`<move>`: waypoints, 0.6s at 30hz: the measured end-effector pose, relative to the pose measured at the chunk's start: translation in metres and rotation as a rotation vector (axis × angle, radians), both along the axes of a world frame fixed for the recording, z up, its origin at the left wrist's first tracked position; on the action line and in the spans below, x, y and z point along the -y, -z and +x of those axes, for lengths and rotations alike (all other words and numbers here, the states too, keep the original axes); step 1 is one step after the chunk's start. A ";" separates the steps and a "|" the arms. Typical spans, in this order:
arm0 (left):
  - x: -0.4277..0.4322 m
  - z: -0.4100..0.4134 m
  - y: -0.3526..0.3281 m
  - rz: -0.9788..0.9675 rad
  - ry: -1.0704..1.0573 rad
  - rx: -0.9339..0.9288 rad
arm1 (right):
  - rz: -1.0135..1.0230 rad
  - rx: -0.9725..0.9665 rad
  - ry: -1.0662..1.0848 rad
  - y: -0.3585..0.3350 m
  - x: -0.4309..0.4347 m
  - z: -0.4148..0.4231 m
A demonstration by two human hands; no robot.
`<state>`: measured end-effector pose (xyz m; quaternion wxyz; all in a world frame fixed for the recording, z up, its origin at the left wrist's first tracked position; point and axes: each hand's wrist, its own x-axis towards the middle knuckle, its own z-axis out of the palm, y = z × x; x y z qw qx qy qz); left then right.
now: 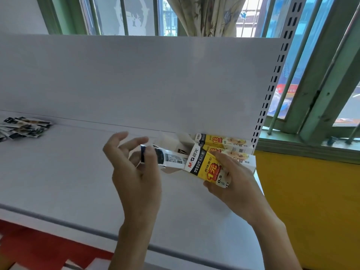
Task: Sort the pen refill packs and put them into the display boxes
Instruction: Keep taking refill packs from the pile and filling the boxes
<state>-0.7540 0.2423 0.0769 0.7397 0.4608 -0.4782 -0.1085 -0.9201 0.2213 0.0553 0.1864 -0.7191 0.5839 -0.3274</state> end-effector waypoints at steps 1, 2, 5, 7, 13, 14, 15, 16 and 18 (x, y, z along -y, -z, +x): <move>0.001 0.002 0.003 0.017 -0.009 0.114 | -0.005 -0.014 0.000 -0.001 -0.001 0.000; 0.004 0.003 0.007 0.040 0.003 0.227 | -0.019 -0.038 -0.002 -0.001 -0.001 -0.001; 0.007 0.002 0.014 0.142 0.116 0.498 | -0.074 -0.176 0.006 -0.007 -0.005 -0.003; 0.007 0.000 0.016 0.130 0.114 0.441 | -0.065 -0.200 0.020 -0.010 -0.006 -0.006; 0.013 0.000 0.026 0.239 0.226 0.453 | -0.049 -0.262 0.042 -0.012 -0.006 -0.014; 0.014 -0.002 0.027 0.268 0.253 0.475 | -0.043 -0.277 0.047 -0.011 -0.005 -0.015; 0.014 -0.004 0.029 0.276 0.268 0.468 | -0.038 -0.284 0.049 -0.009 -0.004 -0.017; 0.016 -0.006 0.033 0.270 0.282 0.417 | -0.036 -0.283 0.052 -0.008 -0.002 -0.017; 0.019 -0.009 0.037 0.287 0.324 0.231 | -0.036 -0.298 0.063 -0.006 0.000 -0.019</move>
